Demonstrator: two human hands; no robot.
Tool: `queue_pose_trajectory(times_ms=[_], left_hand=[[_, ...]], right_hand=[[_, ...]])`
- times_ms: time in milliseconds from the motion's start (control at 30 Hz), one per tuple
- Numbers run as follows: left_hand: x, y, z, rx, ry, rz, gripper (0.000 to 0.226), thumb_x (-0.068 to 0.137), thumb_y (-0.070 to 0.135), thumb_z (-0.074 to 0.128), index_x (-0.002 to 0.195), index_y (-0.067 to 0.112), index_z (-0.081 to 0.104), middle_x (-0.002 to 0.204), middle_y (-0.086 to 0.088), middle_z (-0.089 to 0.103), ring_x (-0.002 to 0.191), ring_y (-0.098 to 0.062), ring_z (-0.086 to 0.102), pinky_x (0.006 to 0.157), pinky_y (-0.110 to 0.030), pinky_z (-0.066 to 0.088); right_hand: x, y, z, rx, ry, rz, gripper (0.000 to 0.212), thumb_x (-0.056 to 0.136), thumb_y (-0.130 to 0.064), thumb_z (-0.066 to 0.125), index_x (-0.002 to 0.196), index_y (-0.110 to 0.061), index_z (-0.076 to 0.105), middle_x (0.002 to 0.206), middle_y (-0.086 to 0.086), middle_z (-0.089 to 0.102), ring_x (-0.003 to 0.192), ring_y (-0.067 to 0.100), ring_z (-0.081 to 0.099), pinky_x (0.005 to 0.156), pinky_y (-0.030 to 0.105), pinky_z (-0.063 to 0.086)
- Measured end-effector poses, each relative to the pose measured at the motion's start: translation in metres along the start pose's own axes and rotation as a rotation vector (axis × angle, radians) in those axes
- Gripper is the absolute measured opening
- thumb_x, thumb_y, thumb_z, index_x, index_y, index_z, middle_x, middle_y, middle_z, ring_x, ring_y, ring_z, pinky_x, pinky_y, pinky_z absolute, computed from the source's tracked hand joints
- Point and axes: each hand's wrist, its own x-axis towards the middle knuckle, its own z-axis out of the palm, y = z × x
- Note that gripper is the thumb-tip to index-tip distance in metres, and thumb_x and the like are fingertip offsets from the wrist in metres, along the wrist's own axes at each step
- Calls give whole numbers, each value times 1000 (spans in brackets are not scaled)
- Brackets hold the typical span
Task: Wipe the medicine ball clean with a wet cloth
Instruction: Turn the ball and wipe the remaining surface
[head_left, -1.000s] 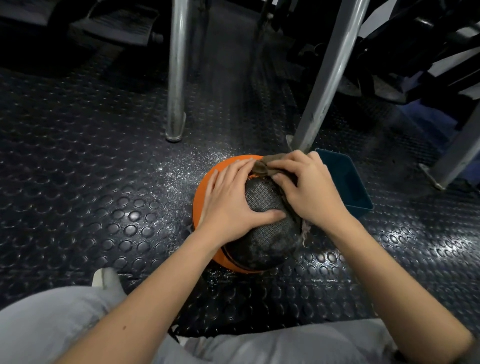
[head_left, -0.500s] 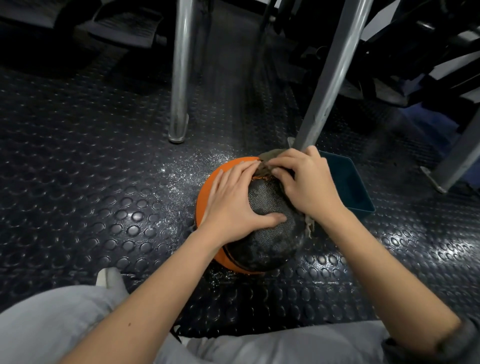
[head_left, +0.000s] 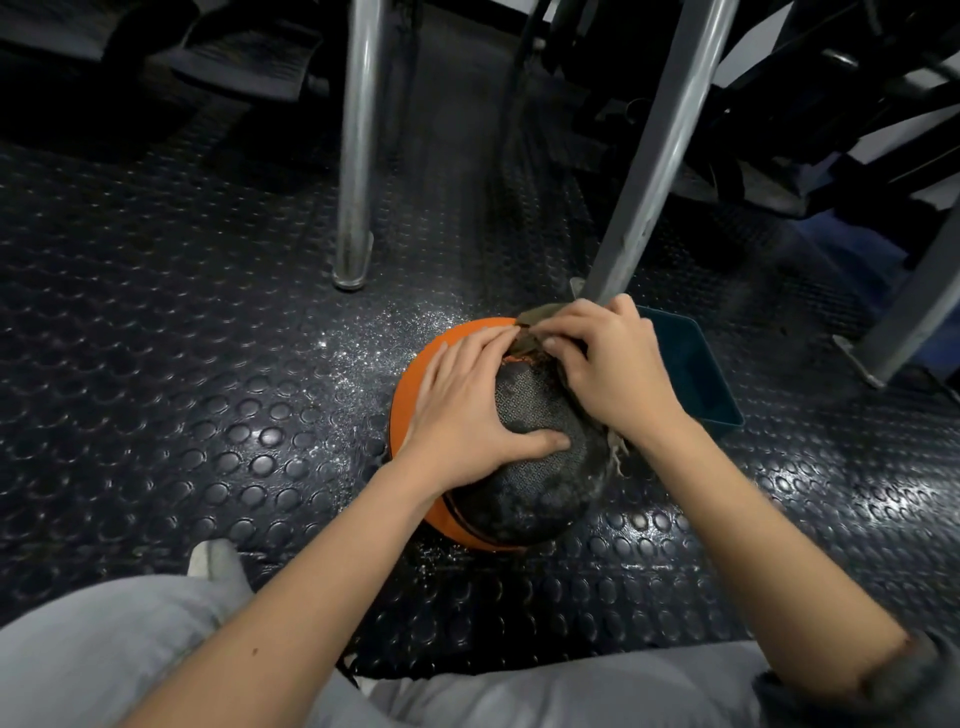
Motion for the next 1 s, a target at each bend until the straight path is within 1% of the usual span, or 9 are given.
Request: queue_pose_trajectory(times_ms=[67, 167, 267, 400, 567, 700, 867, 933, 1000], left_hand=[[-1, -1, -1, -21, 6, -19, 111, 50, 79, 56, 143, 23, 33, 142, 13, 34, 130, -2, 23, 114, -29, 12], [0, 3, -1, -16, -10, -11, 112, 49, 82, 48, 143, 23, 34, 142, 12, 35, 129, -3, 23, 115, -34, 13], [2, 6, 0, 14, -51, -3, 110, 53, 76, 64, 144, 24, 32, 144, 12, 33, 132, -5, 23, 116, -34, 8], [1, 8, 1, 50, -60, 18, 106, 59, 70, 70, 145, 23, 30, 144, 12, 31, 134, -7, 23, 116, -31, 4], [0, 8, 2, 40, -62, 15, 114, 51, 82, 47, 145, 22, 30, 144, 13, 31, 130, -3, 19, 115, -31, 6], [0, 6, -1, 12, -58, -8, 107, 58, 71, 71, 145, 24, 30, 144, 14, 32, 130, -3, 21, 115, -35, 9], [2, 6, -2, 6, -60, -4, 107, 53, 74, 58, 144, 26, 32, 143, 14, 33, 130, -3, 22, 115, -32, 7], [3, 6, -2, 20, -83, 9, 107, 56, 73, 65, 145, 26, 30, 143, 14, 31, 129, -2, 20, 115, -31, 4], [2, 6, -2, 33, -97, 18, 108, 57, 74, 67, 146, 25, 28, 143, 15, 30, 129, 0, 17, 114, -29, 1]], right_hand=[[-13, -3, 0, 30, 43, -22, 19, 91, -20, 58, 103, -25, 72, 102, -12, 65, 87, 17, 39, 76, 35, 33], [-55, 0, -6, 67, 97, -49, 20, 87, -25, 55, 96, -26, 73, 93, -14, 65, 80, 13, 37, 67, 37, 38], [-81, 3, -10, 67, 77, -68, 27, 87, -32, 48, 94, -26, 73, 90, -16, 64, 79, 12, 36, 63, 37, 39], [-52, 9, -7, 35, 116, -33, 20, 88, -29, 54, 94, -28, 73, 92, -16, 63, 81, 9, 32, 69, 34, 30], [4, 11, -1, -37, -33, 74, 22, 95, -25, 53, 110, -30, 69, 109, -12, 61, 96, 20, 39, 80, 33, 27], [-28, 9, -5, 54, 63, 24, 19, 92, -24, 57, 104, -28, 71, 99, -15, 62, 86, 13, 35, 76, 36, 33], [-69, 8, -9, 80, 86, -24, 20, 84, -25, 58, 95, -28, 74, 90, -19, 61, 81, 14, 39, 67, 39, 39], [-54, 7, -10, 64, 110, -1, 18, 85, -25, 59, 95, -27, 74, 90, -16, 63, 83, 18, 42, 69, 40, 38], [-25, 5, -7, 29, 62, 50, 18, 91, -23, 58, 101, -28, 73, 97, -12, 64, 89, 21, 42, 77, 41, 37]])
